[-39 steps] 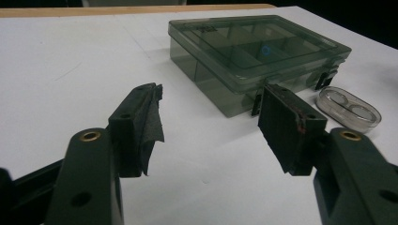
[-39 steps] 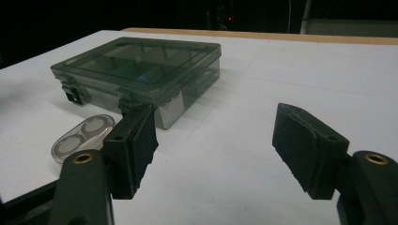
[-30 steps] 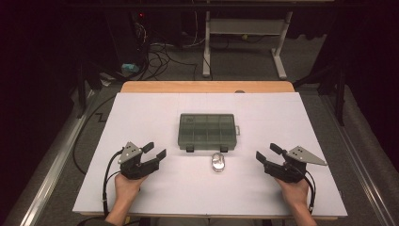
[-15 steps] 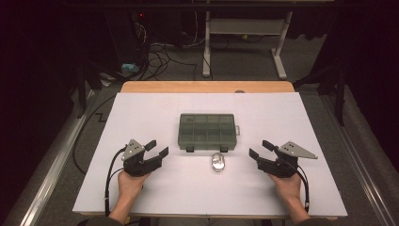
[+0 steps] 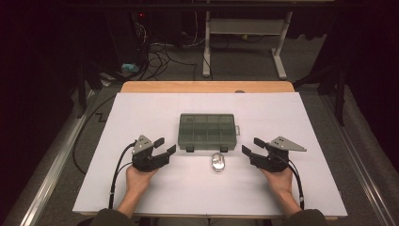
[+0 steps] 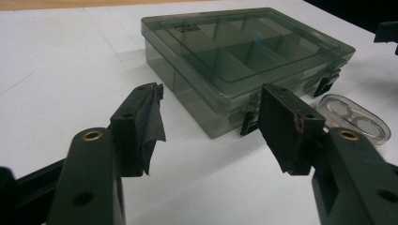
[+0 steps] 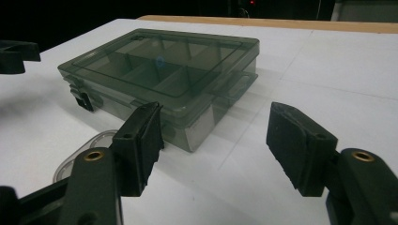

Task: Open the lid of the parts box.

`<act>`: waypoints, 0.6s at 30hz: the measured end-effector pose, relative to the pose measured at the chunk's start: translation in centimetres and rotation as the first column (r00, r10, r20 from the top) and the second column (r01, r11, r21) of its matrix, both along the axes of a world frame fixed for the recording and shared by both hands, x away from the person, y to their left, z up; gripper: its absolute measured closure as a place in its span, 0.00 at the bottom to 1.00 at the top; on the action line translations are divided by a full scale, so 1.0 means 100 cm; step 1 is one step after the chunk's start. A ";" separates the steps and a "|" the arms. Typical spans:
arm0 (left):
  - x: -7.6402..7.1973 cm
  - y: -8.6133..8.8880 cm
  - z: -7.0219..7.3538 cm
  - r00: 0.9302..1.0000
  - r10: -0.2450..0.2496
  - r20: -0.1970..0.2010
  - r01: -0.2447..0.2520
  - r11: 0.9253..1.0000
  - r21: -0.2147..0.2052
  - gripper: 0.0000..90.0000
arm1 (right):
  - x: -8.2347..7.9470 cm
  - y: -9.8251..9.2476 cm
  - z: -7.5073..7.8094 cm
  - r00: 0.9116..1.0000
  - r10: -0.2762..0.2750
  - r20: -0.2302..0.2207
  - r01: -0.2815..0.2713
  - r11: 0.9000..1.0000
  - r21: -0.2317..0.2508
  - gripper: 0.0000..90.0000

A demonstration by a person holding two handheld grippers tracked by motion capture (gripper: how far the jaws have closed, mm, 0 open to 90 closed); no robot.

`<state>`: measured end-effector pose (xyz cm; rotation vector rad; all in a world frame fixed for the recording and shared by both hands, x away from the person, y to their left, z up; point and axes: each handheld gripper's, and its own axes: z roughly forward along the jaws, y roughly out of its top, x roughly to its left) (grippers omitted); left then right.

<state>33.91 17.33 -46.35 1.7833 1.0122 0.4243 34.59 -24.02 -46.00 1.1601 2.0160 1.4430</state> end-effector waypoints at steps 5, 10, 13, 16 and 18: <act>0.004 -0.003 0.003 1.000 -0.006 -0.016 0.006 1.000 0.015 0.46 | 0.007 0.007 0.000 0.999 0.012 -0.037 -0.012 1.000 -0.011 0.45; 0.008 -0.005 0.007 0.998 -0.014 -0.060 0.015 1.000 0.028 0.49 | 0.011 0.009 0.002 0.997 0.023 -0.074 -0.026 0.999 -0.036 0.50; 0.011 -0.006 0.009 0.994 -0.020 -0.103 0.025 0.999 0.048 0.51 | 0.014 0.010 0.007 0.993 0.039 -0.109 -0.046 0.997 -0.060 0.55; 0.013 -0.007 0.013 0.990 -0.042 -0.136 0.054 0.995 0.087 0.56 | 0.016 0.011 0.011 0.991 0.052 -0.127 -0.066 0.993 -0.103 0.59; 0.013 -0.008 0.016 0.988 -0.050 -0.149 0.064 0.993 0.097 0.57 | 0.017 0.013 0.013 0.988 0.065 -0.137 -0.083 0.988 -0.129 0.63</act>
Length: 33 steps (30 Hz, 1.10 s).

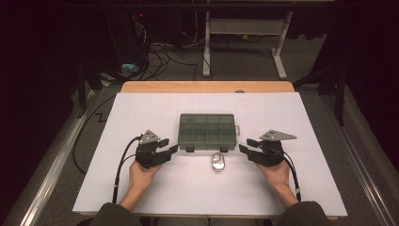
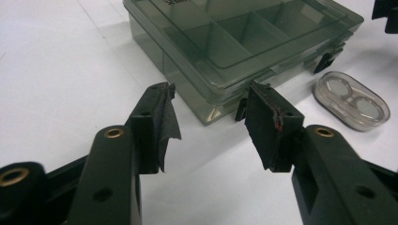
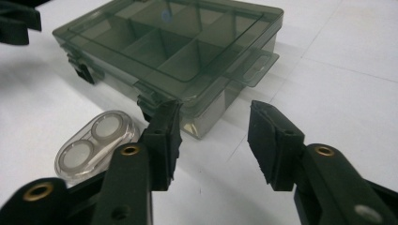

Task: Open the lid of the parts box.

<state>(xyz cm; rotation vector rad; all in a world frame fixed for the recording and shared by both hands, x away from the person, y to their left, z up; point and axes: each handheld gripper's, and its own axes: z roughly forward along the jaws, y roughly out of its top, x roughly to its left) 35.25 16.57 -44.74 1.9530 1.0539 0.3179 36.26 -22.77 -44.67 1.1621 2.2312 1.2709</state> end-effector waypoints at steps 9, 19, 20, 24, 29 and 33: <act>0.005 -0.001 0.009 0.997 -0.031 -0.072 0.037 0.995 0.091 0.63 | 0.006 0.007 0.012 0.996 0.064 -0.060 -0.070 0.992 -0.102 0.80; 0.016 -0.009 0.014 0.990 -0.041 -0.133 0.067 0.979 0.195 0.81 | 0.016 0.020 0.016 0.988 0.097 -0.124 -0.122 0.968 -0.217 0.99; 0.016 -0.010 0.014 0.991 -0.042 -0.131 0.068 0.977 0.203 0.83 | 0.017 0.021 0.015 0.987 0.096 -0.132 -0.124 0.967 -0.221 1.00; 0.020 -0.017 0.015 0.989 -0.043 -0.142 0.078 0.964 0.253 0.87 | 0.020 0.025 0.014 0.982 0.095 -0.161 -0.134 0.959 -0.249 1.00; 0.023 -0.021 0.013 0.988 -0.043 -0.149 0.084 0.955 0.284 0.88 | 0.023 0.028 0.012 0.981 0.098 -0.169 -0.140 0.955 -0.263 1.00; 0.024 -0.024 0.011 0.987 -0.045 -0.152 0.088 0.953 0.289 0.88 | 0.024 0.030 0.010 0.980 0.101 -0.174 -0.146 0.952 -0.268 1.00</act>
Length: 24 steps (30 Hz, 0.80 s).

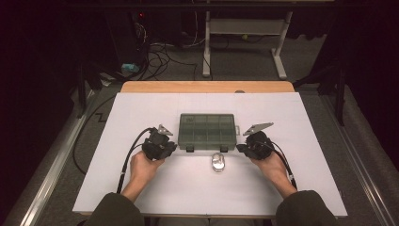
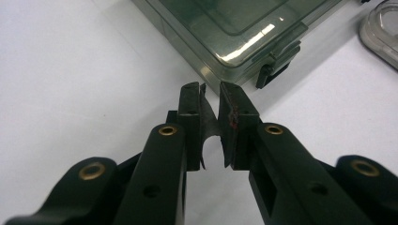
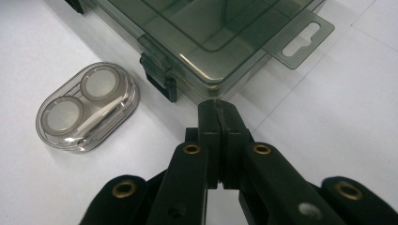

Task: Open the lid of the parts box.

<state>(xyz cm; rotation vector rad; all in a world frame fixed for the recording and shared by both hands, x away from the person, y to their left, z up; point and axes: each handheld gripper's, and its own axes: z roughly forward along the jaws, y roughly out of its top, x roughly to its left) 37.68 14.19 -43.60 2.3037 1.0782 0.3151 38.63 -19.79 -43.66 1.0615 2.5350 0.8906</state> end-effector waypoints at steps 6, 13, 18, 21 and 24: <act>0.000 -0.003 -0.002 1.000 -0.008 0.001 0.008 1.000 0.005 0.88 | 0.000 0.000 0.000 1.000 -0.005 0.002 0.005 1.000 0.006 1.00; 0.000 -0.004 -0.002 1.000 -0.018 0.003 0.018 1.000 -0.006 0.88 | -0.001 -0.001 0.000 1.000 -0.008 0.008 0.008 1.000 0.016 1.00; -0.001 -0.004 -0.001 1.000 -0.021 0.014 0.021 1.000 -0.022 0.88 | -0.001 -0.001 -0.001 1.000 -0.004 0.027 0.003 1.000 0.030 0.99; -0.002 -0.004 0.000 1.000 -0.016 0.025 0.017 0.999 -0.039 0.86 | -0.003 -0.001 0.001 0.999 -0.004 0.039 0.003 0.999 0.047 0.98; -0.002 -0.005 0.002 0.999 -0.002 0.035 0.004 0.999 -0.045 0.79 | -0.005 -0.002 0.004 0.998 -0.010 0.058 0.006 0.998 0.068 0.96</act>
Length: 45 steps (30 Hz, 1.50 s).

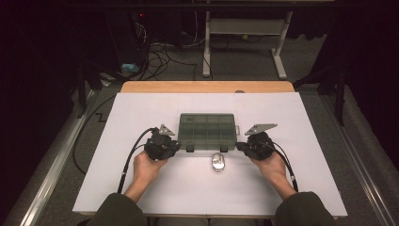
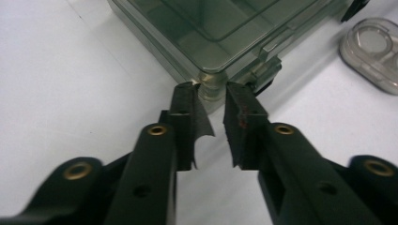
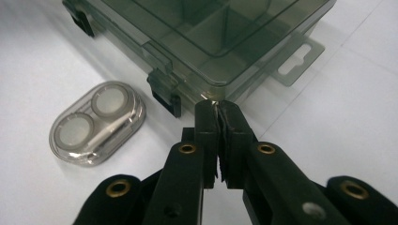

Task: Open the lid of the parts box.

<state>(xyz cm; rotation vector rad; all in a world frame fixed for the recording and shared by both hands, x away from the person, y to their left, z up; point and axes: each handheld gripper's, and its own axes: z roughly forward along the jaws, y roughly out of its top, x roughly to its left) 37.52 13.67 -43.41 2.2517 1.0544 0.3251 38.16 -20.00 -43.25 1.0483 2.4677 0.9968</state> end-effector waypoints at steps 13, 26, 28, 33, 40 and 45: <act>0.007 -0.010 0.007 0.995 0.050 0.086 -0.048 0.999 -0.020 0.53 | -0.001 -0.003 0.011 0.999 -0.028 0.032 0.026 0.997 0.073 0.92; 0.020 -0.009 0.023 0.990 0.073 0.123 -0.064 0.995 -0.072 0.51 | 0.028 0.010 0.011 0.989 -0.143 -0.037 0.145 0.988 0.051 0.89; 0.022 -0.008 0.026 0.989 0.078 0.125 -0.068 0.994 -0.082 0.52 | 0.033 0.012 0.010 0.986 -0.160 -0.046 0.163 0.986 0.046 0.88; 0.030 -0.005 0.031 0.988 0.098 0.122 -0.085 0.990 -0.113 0.52 | 0.045 0.017 0.010 0.977 -0.202 -0.067 0.204 0.979 0.026 0.86; 0.044 -0.003 0.040 0.985 0.123 0.123 -0.105 0.984 -0.143 0.53 | 0.058 0.021 0.007 0.966 -0.237 -0.106 0.239 0.971 0.008 0.84; 0.054 -0.001 0.042 0.983 0.132 0.130 -0.108 0.978 -0.178 0.55 | 0.062 0.022 0.007 0.961 -0.253 -0.113 0.254 0.967 -0.002 0.83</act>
